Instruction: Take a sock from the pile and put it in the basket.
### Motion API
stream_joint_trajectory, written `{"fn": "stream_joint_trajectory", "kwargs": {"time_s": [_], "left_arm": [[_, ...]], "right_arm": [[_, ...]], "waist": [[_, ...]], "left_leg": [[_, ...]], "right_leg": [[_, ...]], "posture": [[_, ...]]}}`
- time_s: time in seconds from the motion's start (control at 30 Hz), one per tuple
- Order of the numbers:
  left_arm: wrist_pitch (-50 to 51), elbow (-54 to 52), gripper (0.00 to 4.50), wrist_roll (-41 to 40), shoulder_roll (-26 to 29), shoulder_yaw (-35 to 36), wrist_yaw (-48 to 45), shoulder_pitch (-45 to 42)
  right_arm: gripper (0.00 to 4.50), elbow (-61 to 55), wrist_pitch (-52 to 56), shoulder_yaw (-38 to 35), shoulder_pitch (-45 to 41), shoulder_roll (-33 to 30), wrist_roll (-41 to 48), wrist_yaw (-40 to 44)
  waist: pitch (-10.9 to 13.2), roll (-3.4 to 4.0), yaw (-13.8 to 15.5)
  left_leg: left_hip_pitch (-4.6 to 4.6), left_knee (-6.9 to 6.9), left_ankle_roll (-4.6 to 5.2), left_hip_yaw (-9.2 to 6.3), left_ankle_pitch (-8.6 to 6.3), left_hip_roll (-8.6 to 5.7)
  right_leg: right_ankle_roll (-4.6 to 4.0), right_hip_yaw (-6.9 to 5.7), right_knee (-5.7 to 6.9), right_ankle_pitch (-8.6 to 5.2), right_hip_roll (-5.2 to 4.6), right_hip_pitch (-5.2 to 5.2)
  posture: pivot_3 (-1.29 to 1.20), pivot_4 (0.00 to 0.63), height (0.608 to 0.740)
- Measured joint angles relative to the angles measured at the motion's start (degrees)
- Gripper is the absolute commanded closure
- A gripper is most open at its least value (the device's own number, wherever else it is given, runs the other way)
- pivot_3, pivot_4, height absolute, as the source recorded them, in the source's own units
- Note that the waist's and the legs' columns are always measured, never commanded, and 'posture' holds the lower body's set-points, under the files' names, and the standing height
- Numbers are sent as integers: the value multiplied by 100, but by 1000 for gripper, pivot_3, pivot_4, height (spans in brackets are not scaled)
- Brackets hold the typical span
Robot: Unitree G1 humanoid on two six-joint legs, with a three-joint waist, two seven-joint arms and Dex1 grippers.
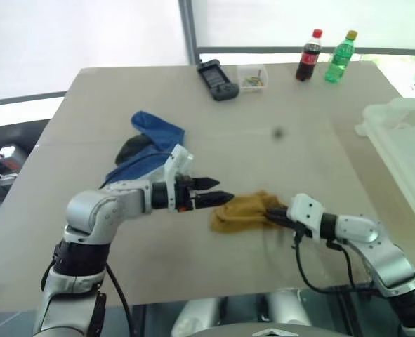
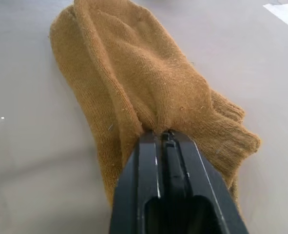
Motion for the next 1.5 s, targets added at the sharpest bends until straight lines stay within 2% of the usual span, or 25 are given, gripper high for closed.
{"fn": "stream_joint_trajectory", "kwargs": {"time_s": [0.13,0.2,0.23,0.4,0.5,0.67,0.93,1.2,1.5], "left_arm": [[624,-12,2681,-98,48,47,309,411],[970,17,3707,-307,-185,253,513,471],[1151,62,4385,-419,-297,369,633,484],[1609,102,4385,-603,-527,814,1072,550],[1767,72,3527,-714,-542,1055,1189,634],[2090,72,1284,-917,-480,1497,1327,683],[2549,81,1284,-1222,-551,1566,1466,690],[2558,793,1284,-1485,-1711,1415,2052,310],[2572,973,1284,-2184,-1740,1433,2140,-318]], "right_arm": [[4500,154,-179,-8,-2,39,-12,1],[4500,163,-202,-4,-1,39,-34,5],[4500,163,-219,9,1,41,-37,4],[4500,127,-231,14,40,43,-32,6],[4500,75,-221,9,76,29,-33,4],[4500,39,-148,-15,92,20,-34,-1],[4500,26,-120,-13,82,15,-34,10],[4500,-14,-102,-5,99,-13,-53,11],[4500,-134,-55,1,158,-51,-61,8]], "waist": [[0,-1,7],[-2,-4,18],[-3,-4,11],[-3,-4,5],[-3,-4,5],[-3,-4,12],[-3,-3,10],[-17,-4,20],[-17,-5,12]], "left_leg": [[5,-4,0,0,0,0],[6,-2,-1,0,0,0],[9,-1,-1,0,0,0],[8,-2,-1,0,0,0],[7,-2,-2,0,0,0],[7,-2,-3,0,-1,0],[7,-2,-5,0,-2,0],[8,1,-8,0,-4,0],[5,2,-5,0,-2,0]], "right_leg": [[0,-1,6,0,0,2],[0,-3,10,0,-1,4],[0,-2,13,0,-1,3],[-1,-1,12,0,-1,2],[-1,-1,8,0,0,2],[-1,-2,10,0,-1,2],[-1,-1,9,0,-1,3],[-1,-2,12,0,-2,4],[-1,-2,9,0,-1,3]], "posture": [[0,150,740],[0,150,740],[0,150,740],[0,150,740],[0,150,740],[0,150,740],[0,150,740],[0,150,740],[0,150,740]]}}
